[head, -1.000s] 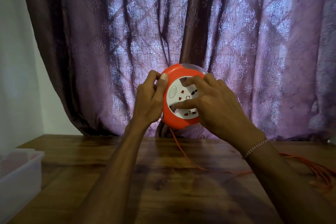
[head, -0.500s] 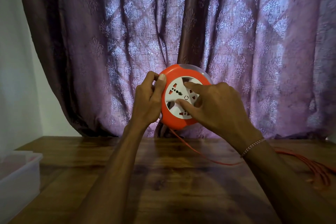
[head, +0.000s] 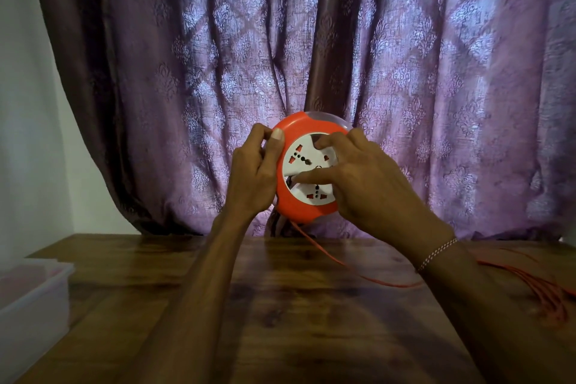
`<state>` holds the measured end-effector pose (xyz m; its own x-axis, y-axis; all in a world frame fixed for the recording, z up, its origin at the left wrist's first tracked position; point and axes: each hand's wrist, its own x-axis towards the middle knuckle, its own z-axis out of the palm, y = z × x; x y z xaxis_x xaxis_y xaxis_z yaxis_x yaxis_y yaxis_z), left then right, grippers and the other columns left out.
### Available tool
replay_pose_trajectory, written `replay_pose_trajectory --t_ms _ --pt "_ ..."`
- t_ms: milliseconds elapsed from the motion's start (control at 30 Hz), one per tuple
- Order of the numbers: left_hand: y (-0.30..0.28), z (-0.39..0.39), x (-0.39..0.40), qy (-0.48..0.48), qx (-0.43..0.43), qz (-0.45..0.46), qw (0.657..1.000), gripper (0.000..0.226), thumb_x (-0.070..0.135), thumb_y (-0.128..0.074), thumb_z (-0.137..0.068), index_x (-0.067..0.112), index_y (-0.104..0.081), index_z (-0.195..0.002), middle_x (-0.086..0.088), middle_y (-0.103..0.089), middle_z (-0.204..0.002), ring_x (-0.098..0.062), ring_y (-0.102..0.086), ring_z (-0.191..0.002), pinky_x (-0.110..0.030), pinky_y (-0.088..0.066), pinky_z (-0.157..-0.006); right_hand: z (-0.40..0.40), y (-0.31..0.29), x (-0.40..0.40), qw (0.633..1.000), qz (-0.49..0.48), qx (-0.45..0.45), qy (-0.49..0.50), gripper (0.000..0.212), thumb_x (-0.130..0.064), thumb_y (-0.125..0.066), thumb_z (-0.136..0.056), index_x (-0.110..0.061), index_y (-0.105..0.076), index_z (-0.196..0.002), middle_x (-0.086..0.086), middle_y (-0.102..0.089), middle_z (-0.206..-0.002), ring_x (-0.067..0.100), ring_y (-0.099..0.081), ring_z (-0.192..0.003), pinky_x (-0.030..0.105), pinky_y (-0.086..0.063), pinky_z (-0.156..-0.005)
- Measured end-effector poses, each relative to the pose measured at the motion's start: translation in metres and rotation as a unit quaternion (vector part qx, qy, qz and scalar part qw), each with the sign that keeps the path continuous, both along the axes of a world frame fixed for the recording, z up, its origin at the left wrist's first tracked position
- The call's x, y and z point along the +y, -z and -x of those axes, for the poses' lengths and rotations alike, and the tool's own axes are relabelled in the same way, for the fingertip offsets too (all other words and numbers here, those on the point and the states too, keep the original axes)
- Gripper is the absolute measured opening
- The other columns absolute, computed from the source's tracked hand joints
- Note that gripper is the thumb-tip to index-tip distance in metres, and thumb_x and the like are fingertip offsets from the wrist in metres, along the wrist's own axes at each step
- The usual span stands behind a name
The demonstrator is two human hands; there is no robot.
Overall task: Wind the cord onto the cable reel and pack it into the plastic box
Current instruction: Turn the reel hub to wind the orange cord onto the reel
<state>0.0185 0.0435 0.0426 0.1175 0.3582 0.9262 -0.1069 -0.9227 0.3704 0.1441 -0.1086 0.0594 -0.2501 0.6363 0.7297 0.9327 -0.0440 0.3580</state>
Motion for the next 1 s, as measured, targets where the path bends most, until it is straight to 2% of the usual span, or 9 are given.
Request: replay_pose_trajectory --t_ms 100,200,267,400,467,567,701,801,1001 --pt "-0.001 0.000 0.000 0.001 0.000 -0.005 1.000 0.029 0.050 -0.041 -0.103 0.031 -0.048 -0.082 0.002 -0.064 -0.073 -0.005 -0.055 -0.053 -0.035 -0.041 -0.048 0.000 0.002 0.001 1.000 -0.026 -0.010 0.013 0.052 -0.032 -0.042 -0.074 -0.047 -0.067 -0.116 0.007 -0.056 -0.126 0.027 -0.039 -0.109 0.043 -0.043 -0.075" --pt "-0.001 0.000 0.000 -0.003 -0.007 -0.004 1.000 0.029 0.049 -0.041 -0.103 0.032 -0.047 -0.080 0.006 -0.060 -0.065 -0.005 -0.051 -0.052 -0.035 -0.040 -0.048 0.000 0.005 0.003 0.998 -0.058 0.015 0.022 0.050 -0.031 -0.052 -0.078 -0.049 -0.061 -0.124 0.007 -0.058 -0.114 0.030 -0.049 -0.105 0.040 -0.045 -0.075" --pt "-0.002 0.000 0.001 0.006 -0.014 0.003 1.000 0.029 0.047 -0.042 -0.104 0.031 -0.046 -0.080 0.012 -0.057 -0.061 -0.003 -0.047 -0.050 -0.035 -0.038 -0.049 -0.001 0.007 0.004 0.994 -0.090 0.057 0.025 0.051 -0.050 -0.059 -0.080 -0.046 -0.057 -0.130 0.006 -0.065 -0.102 0.030 -0.060 -0.095 0.039 -0.051 -0.074" --pt "-0.003 0.000 0.001 0.005 -0.020 -0.002 1.000 0.028 0.042 -0.043 -0.106 0.032 -0.046 -0.079 0.015 -0.058 -0.060 0.000 -0.049 -0.050 -0.019 -0.036 -0.046 0.002 0.005 0.007 0.983 -0.117 0.145 -0.003 0.057 -0.062 -0.047 -0.086 -0.033 -0.057 -0.134 0.004 -0.076 -0.086 0.031 -0.070 -0.083 0.041 -0.055 -0.075" --pt "-0.002 0.000 0.000 -0.002 -0.017 -0.002 1.000 0.028 0.042 -0.043 -0.105 0.033 -0.046 -0.080 0.015 -0.060 -0.061 0.000 -0.051 -0.051 -0.018 -0.036 -0.046 0.003 0.004 0.007 0.984 -0.102 0.147 -0.004 0.055 -0.058 -0.048 -0.088 -0.029 -0.057 -0.134 0.004 -0.077 -0.087 0.031 -0.070 -0.085 0.041 -0.055 -0.076" --pt "-0.001 -0.001 0.000 0.001 -0.008 0.009 1.000 0.030 0.048 -0.042 -0.103 0.030 -0.046 -0.081 0.004 -0.060 -0.064 -0.004 -0.051 -0.051 -0.034 -0.040 -0.047 0.004 0.003 0.004 0.987 -0.103 0.122 0.003 0.049 -0.054 -0.054 -0.088 -0.029 -0.060 -0.130 0.000 -0.076 -0.088 0.028 -0.068 -0.088 0.039 -0.054 -0.074" --pt "0.000 0.000 0.000 0.004 -0.007 0.013 1.000 0.033 0.050 -0.041 -0.102 0.026 -0.047 -0.081 -0.006 -0.060 -0.068 -0.007 -0.049 -0.051 -0.043 -0.041 -0.050 0.001 0.001 0.000 0.987 -0.114 0.100 -0.052 0.033 -0.028 -0.067 -0.084 -0.016 -0.069 -0.115 0.006 -0.069 -0.099 0.032 -0.059 -0.093 0.045 -0.052 -0.073" --pt "-0.002 0.001 0.000 0.005 -0.011 0.011 1.000 0.032 0.049 -0.042 -0.103 0.028 -0.046 -0.080 -0.003 -0.059 -0.066 -0.012 -0.052 -0.051 -0.044 -0.042 -0.050 -0.004 -0.003 0.000 0.994 -0.069 0.062 -0.061 0.037 -0.013 -0.062 -0.081 -0.025 -0.069 -0.115 0.007 -0.061 -0.117 0.031 -0.053 -0.103 0.045 -0.051 -0.078" --pt "-0.002 0.001 -0.001 0.007 -0.012 0.006 1.000 0.028 0.045 -0.042 -0.104 0.029 -0.047 -0.081 0.008 -0.062 -0.068 -0.003 -0.054 -0.052 -0.041 -0.043 -0.049 0.001 0.000 0.001 1.000 -0.003 0.012 -0.003 0.054 -0.014 -0.072 -0.074 -0.043 -0.066 -0.120 0.010 -0.053 -0.132 0.033 -0.046 -0.118 0.043 -0.049 -0.080"
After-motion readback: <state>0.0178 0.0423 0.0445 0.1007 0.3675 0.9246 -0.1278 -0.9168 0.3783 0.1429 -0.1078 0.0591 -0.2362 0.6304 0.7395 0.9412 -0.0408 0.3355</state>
